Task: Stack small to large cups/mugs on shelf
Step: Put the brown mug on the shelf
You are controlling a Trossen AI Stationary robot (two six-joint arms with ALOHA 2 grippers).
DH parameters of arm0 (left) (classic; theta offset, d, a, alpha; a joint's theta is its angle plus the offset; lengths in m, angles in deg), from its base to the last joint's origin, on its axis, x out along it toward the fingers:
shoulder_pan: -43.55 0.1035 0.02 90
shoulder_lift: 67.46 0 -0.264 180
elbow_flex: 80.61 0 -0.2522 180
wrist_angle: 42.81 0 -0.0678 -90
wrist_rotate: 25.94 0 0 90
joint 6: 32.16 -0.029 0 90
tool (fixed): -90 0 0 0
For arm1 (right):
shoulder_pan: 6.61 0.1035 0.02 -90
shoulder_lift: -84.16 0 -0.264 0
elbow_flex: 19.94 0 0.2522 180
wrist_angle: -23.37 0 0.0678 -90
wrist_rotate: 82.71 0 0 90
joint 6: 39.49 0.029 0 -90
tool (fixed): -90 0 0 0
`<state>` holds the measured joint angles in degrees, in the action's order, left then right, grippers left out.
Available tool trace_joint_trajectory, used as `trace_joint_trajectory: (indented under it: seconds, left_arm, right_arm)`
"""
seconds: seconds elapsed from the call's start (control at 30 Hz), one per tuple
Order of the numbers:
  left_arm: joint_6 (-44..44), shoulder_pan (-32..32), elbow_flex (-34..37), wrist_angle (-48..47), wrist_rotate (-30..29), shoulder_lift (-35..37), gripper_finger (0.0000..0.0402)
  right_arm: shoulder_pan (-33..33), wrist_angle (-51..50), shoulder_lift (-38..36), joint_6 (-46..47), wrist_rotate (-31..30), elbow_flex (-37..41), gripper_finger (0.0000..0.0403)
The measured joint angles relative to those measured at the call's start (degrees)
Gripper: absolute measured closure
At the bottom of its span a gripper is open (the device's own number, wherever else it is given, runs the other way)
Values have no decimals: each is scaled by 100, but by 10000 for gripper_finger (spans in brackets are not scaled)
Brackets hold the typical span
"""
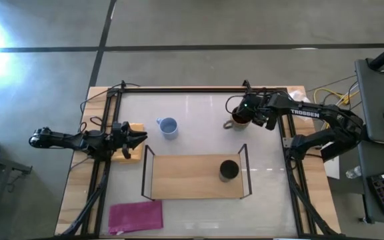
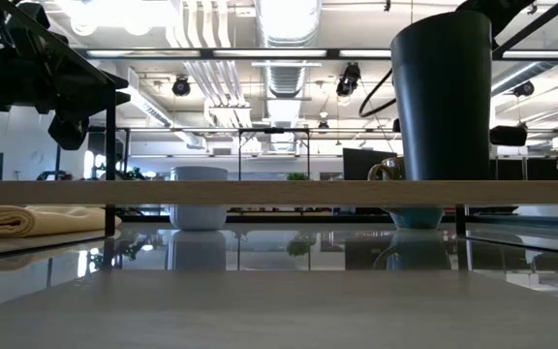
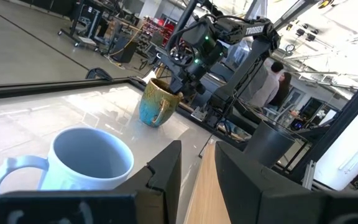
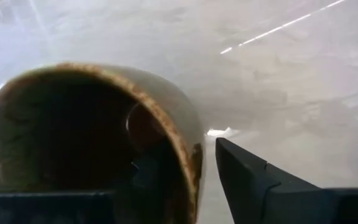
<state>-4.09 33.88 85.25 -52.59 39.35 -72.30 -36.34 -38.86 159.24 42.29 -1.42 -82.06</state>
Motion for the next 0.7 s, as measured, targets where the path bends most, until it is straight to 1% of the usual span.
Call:
trace_joint_trajectory:
  seconds: [0.13,0.43,0.53,0.7]
  left_arm:
    - [0,-1,0,1,2,0,317]
    - [0,0,0,0,0,0,317]
    - [0,-2,0,0,0,0,317]
    - [0,-2,0,0,2,0,317]
  right_arm:
    - [0,2,1,19,-98,0,282]
    - [0,29,1,-279,12,0,287]
    - [0,60,1,-330,18,0,306]
    - [-1,134,7,-377,24,11,351]
